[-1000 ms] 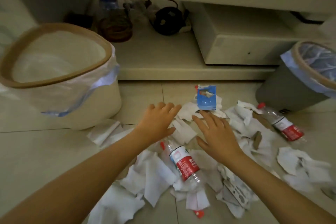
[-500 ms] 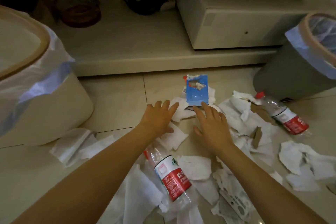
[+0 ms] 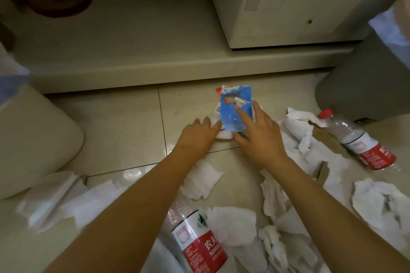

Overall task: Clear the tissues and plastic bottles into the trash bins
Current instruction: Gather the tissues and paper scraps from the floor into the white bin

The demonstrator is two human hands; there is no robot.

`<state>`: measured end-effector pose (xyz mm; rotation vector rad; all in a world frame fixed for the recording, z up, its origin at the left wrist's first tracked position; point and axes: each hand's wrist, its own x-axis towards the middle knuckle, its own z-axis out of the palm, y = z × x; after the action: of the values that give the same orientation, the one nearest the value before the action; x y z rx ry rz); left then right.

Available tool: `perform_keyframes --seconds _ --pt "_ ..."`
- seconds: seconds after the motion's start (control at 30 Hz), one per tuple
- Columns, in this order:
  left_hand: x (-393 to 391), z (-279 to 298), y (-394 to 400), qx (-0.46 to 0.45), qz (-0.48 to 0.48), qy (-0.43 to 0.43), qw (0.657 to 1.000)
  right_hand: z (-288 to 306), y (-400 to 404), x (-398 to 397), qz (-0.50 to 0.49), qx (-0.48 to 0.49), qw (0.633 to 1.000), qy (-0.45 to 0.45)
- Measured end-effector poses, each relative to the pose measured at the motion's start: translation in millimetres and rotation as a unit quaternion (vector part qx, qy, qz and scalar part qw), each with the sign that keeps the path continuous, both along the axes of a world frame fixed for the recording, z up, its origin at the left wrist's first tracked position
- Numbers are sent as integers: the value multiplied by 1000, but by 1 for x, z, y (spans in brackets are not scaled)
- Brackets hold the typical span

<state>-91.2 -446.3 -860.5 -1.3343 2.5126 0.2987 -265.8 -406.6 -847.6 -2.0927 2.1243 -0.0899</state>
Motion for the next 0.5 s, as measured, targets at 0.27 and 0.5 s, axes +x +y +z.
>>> perform_keyframes --seconds 0.27,0.5 --pt "33 15 6 -24 -19 11 999 -12 -14 10 32 110 993 30" --pt "72 35 15 -31 28 44 998 -15 30 36 89 64 994 -13"
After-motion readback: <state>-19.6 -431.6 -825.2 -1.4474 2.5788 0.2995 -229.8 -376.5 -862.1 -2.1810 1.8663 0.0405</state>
